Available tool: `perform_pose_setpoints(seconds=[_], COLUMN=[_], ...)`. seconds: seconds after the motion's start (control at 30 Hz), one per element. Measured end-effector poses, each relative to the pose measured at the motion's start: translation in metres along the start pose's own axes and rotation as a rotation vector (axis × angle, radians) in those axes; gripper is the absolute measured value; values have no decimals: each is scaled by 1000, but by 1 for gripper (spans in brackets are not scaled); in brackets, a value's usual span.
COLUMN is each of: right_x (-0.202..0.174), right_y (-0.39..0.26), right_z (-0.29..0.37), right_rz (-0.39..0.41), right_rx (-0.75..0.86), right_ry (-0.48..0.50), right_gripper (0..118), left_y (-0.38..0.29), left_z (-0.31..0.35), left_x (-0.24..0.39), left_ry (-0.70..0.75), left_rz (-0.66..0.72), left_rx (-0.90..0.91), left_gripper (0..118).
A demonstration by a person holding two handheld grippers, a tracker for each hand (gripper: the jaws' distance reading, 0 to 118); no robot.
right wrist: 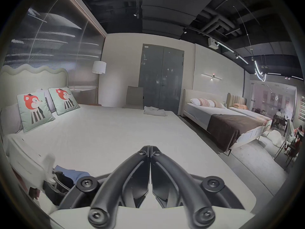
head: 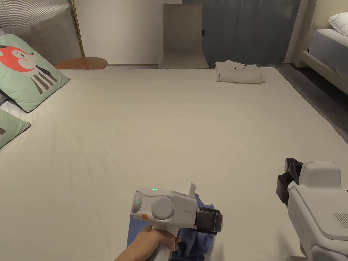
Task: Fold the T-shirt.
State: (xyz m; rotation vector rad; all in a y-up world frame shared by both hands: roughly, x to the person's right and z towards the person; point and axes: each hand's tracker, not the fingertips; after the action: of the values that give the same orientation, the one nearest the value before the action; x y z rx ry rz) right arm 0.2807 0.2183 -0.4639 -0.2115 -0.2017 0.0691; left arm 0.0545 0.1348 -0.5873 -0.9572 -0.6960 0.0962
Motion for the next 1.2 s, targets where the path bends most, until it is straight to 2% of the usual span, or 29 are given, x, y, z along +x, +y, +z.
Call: perform_pose_setpoints(seconds=[0.07,0.17,0.27,0.33,0.37,0.47,0.5,0.53,0.67,0.77,1.0,1.2], right_x=[-2,-7,-11,-14,-15,-14,-15,-15,-16,-13,0,15], right_y=[0,5,6,6,6,4,4,4,3,3,-3,-6], right_z=[0,3,2,2,2,-4,-5,-3,-3,-4,-3,-1], right_rz=[-2,-4,-2,0,0,3,4,5,5,5,6,10], right_rx=[1,4,7,7,6,5,4,2,-1,-4,-16,-25], right_ry=[1,10,22,28,31,38,38,41,41,36,11,-14], right_gripper=[1,1,1,1,1,1,1,1,1,1,1,1], left_y=[3,1,-6,-12,-15,-28,-31,-34,-52,-64,-79,-78], left_z=[16,42,66,73,74,71,67,64,46,29,-9,-40], left_x=[-3,-5,-12,-19,-24,-34,-36,-39,-43,-38,-3,18], left_ry=[-15,52,196,290,328,420,428,429,379,387,281,273], left_rz=[-7,-19,-67,-97,-99,-126,-125,-111,-68,-95,-114,-145], left_rx=[103,263,433,488,514,524,508,491,429,382,309,262], left_gripper=[104,104,103,94,83,34,12,0,0,0,0,0])
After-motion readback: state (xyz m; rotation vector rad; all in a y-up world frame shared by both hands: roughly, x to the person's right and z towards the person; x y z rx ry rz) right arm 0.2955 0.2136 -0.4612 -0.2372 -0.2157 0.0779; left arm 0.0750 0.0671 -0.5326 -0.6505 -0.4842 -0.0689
